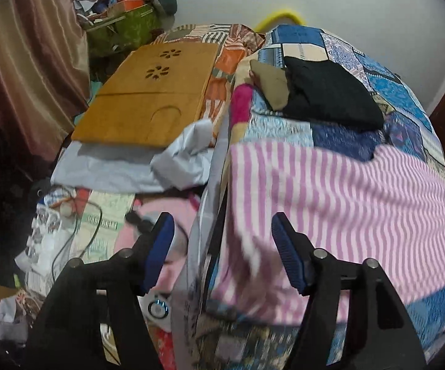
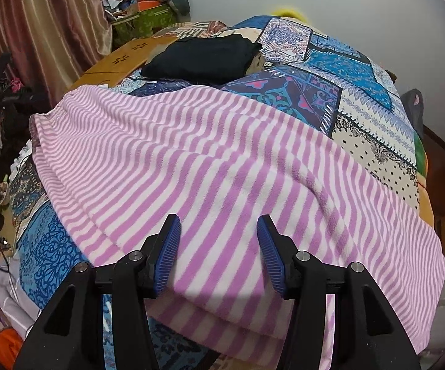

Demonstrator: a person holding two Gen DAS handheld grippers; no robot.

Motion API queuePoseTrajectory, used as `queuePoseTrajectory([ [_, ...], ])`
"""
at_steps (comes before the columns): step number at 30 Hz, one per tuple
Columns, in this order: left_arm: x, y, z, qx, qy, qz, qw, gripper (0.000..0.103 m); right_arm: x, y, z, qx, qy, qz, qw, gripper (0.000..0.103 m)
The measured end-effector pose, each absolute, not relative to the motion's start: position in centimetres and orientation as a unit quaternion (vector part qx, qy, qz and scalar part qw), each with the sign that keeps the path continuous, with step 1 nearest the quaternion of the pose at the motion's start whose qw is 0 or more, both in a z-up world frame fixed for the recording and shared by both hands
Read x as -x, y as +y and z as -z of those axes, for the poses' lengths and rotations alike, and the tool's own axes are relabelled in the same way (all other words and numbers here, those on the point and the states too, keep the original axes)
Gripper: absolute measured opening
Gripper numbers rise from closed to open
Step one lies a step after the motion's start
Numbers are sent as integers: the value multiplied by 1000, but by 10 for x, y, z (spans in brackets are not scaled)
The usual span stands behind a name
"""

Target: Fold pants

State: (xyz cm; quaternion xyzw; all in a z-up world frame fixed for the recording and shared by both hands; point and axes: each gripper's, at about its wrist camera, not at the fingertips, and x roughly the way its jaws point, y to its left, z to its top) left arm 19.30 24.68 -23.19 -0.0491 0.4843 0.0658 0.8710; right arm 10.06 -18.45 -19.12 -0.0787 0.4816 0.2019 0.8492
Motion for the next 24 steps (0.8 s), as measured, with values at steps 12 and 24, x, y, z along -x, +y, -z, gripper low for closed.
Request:
queuePoseTrajectory([
  [12, -159, 224, 257, 63, 478, -21, 876, 65, -95, -179, 189, 81, 480, -193, 852, 49],
  [24, -168, 198, 258, -53, 450, -45, 890, 20, -96, -145, 182, 104, 463, -227, 850, 49],
])
